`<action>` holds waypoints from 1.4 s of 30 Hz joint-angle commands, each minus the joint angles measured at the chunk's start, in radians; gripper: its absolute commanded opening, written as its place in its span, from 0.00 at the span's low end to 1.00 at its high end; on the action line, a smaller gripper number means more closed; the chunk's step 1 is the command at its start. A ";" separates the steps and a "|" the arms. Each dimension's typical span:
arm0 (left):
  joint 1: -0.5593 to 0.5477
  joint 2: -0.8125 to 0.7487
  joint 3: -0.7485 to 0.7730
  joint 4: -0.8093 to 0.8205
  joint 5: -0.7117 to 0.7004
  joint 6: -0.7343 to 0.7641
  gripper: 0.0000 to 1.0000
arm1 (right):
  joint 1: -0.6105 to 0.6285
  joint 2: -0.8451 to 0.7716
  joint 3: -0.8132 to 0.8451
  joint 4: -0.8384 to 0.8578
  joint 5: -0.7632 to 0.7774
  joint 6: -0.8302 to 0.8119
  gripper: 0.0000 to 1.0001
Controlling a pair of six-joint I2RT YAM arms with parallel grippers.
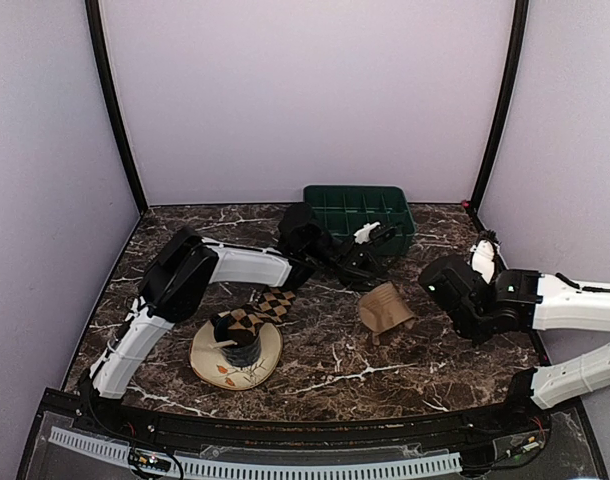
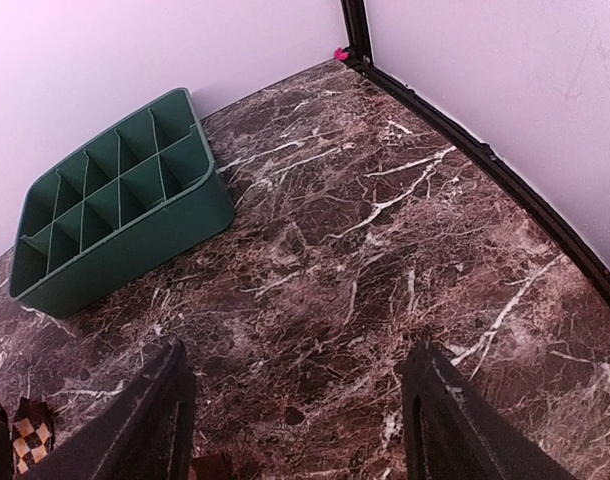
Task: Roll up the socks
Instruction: Place the sock at the center of the board.
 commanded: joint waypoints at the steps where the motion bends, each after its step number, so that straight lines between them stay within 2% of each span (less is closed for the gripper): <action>1: 0.039 -0.072 -0.073 0.049 0.005 -0.003 0.35 | -0.006 -0.023 -0.038 0.051 -0.040 -0.049 0.65; 5: 0.059 -0.084 -0.126 0.163 0.028 -0.089 0.29 | -0.026 -0.007 -0.085 0.137 -0.138 -0.091 0.64; 8: 0.062 -0.084 -0.143 0.206 0.046 -0.125 0.27 | -0.062 0.020 -0.136 0.238 -0.257 -0.117 0.59; 13: 0.070 -0.083 -0.152 0.206 0.054 -0.128 0.27 | -0.138 0.074 -0.226 0.534 -0.562 -0.200 0.55; 22: 0.079 -0.079 -0.177 0.181 0.057 -0.105 0.27 | -0.165 0.275 -0.180 0.740 -0.847 -0.233 0.54; 31: 0.085 -0.071 -0.170 0.178 0.060 -0.103 0.27 | -0.185 0.468 -0.130 0.854 -0.979 -0.208 0.53; 42: 0.100 -0.071 -0.193 0.226 0.063 -0.132 0.27 | -0.203 0.584 -0.078 0.814 -1.051 -0.191 0.50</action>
